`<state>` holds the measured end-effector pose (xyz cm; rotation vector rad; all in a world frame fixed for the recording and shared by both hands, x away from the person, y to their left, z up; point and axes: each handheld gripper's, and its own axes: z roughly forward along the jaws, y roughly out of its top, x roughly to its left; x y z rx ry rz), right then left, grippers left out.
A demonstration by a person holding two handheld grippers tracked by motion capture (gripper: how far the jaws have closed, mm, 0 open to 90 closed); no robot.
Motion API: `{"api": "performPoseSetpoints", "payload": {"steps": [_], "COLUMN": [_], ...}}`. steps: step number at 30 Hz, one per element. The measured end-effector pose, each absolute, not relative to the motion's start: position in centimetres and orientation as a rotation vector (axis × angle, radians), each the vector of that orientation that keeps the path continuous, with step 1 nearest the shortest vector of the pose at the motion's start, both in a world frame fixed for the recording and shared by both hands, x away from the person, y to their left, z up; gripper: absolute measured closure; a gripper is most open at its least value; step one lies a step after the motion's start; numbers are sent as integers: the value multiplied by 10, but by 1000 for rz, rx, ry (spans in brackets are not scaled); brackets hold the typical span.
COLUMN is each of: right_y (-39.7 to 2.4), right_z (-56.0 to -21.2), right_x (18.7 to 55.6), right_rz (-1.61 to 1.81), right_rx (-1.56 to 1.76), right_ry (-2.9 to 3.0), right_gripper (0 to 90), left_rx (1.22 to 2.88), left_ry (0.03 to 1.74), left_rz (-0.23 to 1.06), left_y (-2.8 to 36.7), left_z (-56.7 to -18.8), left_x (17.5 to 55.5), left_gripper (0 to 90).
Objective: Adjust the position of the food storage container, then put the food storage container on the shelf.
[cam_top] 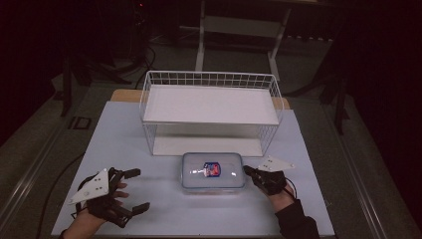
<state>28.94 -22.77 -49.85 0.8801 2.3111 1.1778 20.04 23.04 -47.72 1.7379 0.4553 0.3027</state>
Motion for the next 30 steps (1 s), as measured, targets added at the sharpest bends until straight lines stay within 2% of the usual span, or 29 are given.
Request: {"api": "performPoseSetpoints", "payload": {"steps": [5, 12, 13, 16, 18, 22, 30], "right_y": [-225, -236, -237, -240, -241, -242, -241], "right_z": [-493, -484, -483, -479, -476, -472, -461], "right_x": [289, 276, 275, 272, 268, 265, 250], "right_rz": [1194, 1294, 1307, 1365, 1404, 1469, 1448], "right_rx": [861, 846, 846, 863, 849, 847, 781], "right_ry": [2296, 2237, 2231, 2209, 2193, 2205, 2101], "right_gripper": [899, 717, 672, 425, 301, 133, 111], "left_rx": [1748, 1753, 1755, 1762, 1764, 1774, 1787], "left_ry": [482, 507, 510, 514, 515, 520, 599], "left_rz": [316, 310, 312, 308, 302, 302, 308], "left_y": [229, 226, 225, 223, 221, 217, 205], "left_z": [-479, -480, -480, -481, -481, -480, -473], "left_x": [201, 203, 203, 204, 204, 204, 207], "left_gripper": [0, 0, 0, 0, 0, 0, 0]}}
